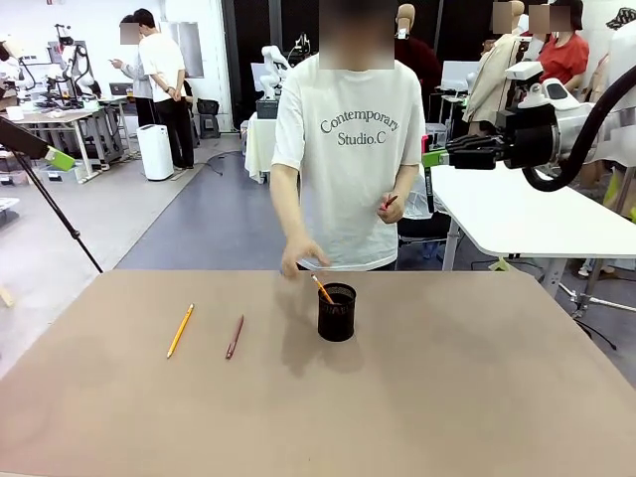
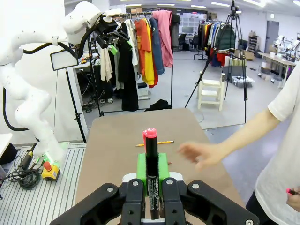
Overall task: Place the pens into the pen holder.
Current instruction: Pick up a writing instrument from the table and place it into the Pen holder.
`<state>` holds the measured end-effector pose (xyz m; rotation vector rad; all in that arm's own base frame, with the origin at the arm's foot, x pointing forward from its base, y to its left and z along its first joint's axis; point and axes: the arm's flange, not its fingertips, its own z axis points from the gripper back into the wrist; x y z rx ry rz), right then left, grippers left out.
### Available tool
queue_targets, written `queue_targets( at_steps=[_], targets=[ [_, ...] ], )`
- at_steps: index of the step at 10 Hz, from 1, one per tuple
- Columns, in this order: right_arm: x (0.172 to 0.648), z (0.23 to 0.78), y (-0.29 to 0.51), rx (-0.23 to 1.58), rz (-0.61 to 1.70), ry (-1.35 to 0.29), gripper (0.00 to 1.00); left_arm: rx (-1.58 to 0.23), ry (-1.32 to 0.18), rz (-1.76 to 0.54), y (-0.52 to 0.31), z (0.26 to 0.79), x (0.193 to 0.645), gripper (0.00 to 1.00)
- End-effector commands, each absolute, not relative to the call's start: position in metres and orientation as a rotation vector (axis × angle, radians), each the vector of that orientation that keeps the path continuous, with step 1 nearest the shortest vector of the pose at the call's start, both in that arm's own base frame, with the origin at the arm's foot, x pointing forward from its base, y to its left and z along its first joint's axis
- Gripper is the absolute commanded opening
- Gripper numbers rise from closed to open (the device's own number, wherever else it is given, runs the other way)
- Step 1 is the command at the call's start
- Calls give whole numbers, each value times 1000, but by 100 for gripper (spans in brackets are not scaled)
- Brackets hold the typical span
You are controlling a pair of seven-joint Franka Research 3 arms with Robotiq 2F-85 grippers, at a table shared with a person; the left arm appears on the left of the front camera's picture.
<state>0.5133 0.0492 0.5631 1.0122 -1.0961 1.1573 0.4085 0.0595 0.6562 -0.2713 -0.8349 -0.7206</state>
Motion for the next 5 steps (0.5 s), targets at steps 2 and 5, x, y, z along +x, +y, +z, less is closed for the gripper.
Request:
queue_targets(
  at_steps=[2,5],
  targets=[
    [513,565,49,1006,1156,-1099,0,-272,-837,-729,59,656,407,100],
    [513,565,49,1006,1156,-1099,0,-272,-837,-729,59,656,407,100]
  ],
)
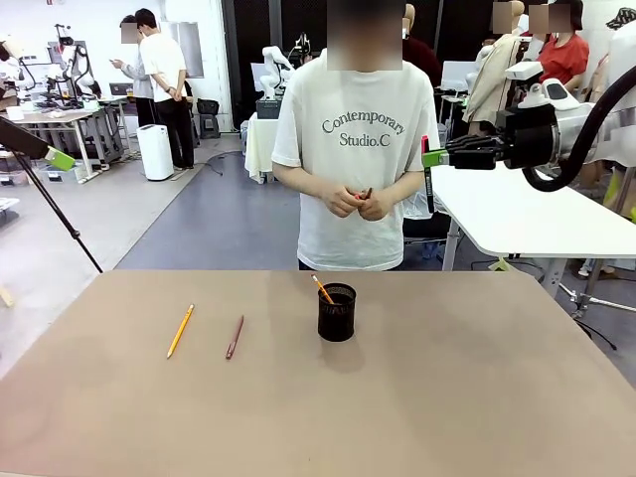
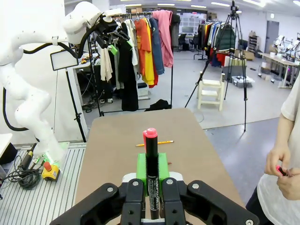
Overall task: Place the pens into the pen holder.
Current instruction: Pick up a writing instrument from the table and place it into the Pen holder.
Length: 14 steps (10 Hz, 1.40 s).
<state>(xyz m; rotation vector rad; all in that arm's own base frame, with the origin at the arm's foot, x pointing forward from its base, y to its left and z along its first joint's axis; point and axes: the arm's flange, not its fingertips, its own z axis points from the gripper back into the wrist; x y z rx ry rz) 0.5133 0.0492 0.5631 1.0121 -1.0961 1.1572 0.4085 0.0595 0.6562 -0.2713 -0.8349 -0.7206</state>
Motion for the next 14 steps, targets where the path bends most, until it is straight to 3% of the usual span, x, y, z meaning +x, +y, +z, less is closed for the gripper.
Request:
queue_targets(
  at_steps=[1,14],
  targets=[
    [513,565,49,1006,1156,-1099,0,-272,-837,-729,59,656,407,100],
    [513,565,49,1006,1156,-1099,0,-272,-837,-729,59,656,407,100]
  ],
)
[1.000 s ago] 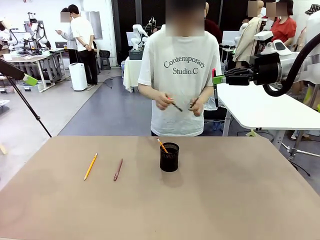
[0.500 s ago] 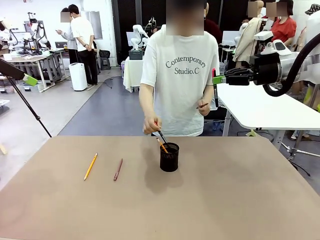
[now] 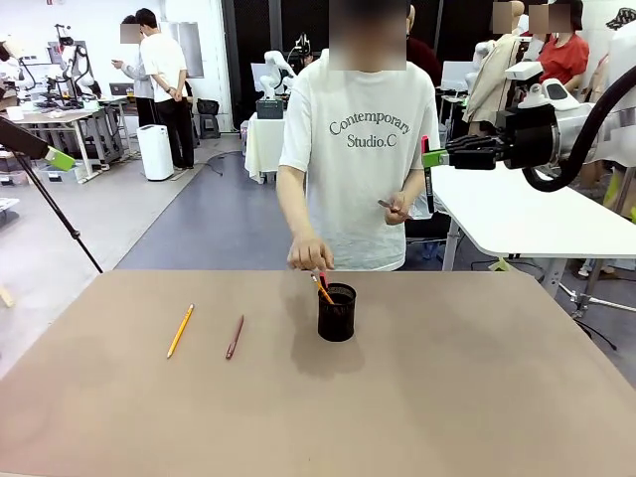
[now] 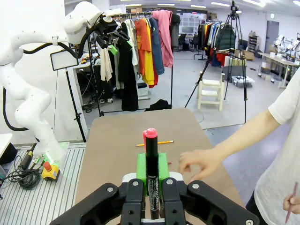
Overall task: Place the pens into the pen holder.
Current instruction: Pick up a writing instrument from the table and place it into the Pen holder.
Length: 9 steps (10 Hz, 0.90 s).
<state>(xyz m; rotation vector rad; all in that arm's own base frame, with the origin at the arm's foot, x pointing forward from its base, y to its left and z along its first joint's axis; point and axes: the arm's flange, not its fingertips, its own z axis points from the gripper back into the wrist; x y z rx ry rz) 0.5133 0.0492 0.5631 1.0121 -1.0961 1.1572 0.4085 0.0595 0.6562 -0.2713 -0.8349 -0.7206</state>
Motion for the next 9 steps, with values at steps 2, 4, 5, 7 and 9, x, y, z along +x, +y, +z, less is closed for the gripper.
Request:
queue_targets(
  at_steps=[2,4,5,7,9],
  targets=[
    [513,565,49,1006,1156,-1099,0,-272,-837,-729,59,656,407,100],
    [513,565,49,1006,1156,-1099,0,-272,-837,-729,59,656,407,100],
    [513,565,49,1006,1156,-1099,0,-272,-837,-729,59,656,407,100],
    [513,565,49,1006,1156,-1099,0,-272,-837,-729,59,656,407,100],
    [513,565,49,1006,1156,-1099,0,-272,-837,-729,59,656,407,100]
  ],
)
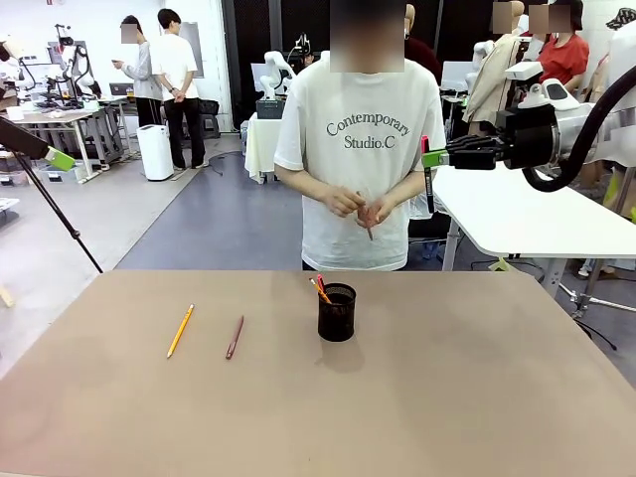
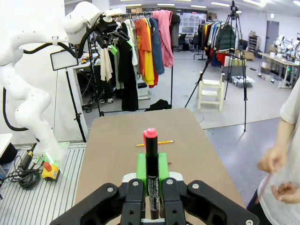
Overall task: Place the pens into the pen holder.
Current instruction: Pick up a writing instrument from the table and place it into the Pen holder.
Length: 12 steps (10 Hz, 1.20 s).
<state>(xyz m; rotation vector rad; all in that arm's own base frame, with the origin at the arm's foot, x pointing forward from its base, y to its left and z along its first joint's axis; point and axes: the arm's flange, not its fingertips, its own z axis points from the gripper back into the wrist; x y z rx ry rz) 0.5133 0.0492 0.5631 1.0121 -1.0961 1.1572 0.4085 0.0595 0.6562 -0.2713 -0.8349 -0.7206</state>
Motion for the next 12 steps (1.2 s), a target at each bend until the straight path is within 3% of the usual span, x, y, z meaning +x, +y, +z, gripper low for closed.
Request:
queue_targets(
  at_steps=[1,12],
  targets=[
    [513,565,49,1006,1156,-1099,0,-272,-837,-729,59,656,407,100],
    [513,565,49,1006,1156,-1099,0,-272,-837,-729,59,656,407,100]
  ],
)
